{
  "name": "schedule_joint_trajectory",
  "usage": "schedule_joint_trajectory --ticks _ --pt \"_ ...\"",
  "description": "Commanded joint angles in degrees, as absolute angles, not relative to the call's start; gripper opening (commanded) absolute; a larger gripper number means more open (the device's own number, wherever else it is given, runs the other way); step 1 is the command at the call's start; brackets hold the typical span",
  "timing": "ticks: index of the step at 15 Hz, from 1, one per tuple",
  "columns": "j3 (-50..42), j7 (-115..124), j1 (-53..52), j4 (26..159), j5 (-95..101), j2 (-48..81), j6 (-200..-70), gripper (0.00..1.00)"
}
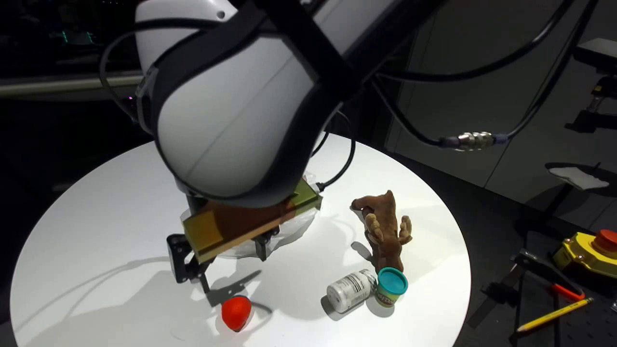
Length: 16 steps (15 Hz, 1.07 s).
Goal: Put all the objects in the plastic bag
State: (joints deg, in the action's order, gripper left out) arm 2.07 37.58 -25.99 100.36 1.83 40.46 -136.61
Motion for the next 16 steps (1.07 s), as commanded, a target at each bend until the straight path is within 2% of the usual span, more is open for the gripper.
schedule_joint_trajectory --ticks 1,16 --pt "5.2 36.8 -24.2 105.2 -2.1 38.7 -141.6 1.00" --pt "5.1 36.6 -23.3 104.2 -5.3 43.5 -144.2 1.00"
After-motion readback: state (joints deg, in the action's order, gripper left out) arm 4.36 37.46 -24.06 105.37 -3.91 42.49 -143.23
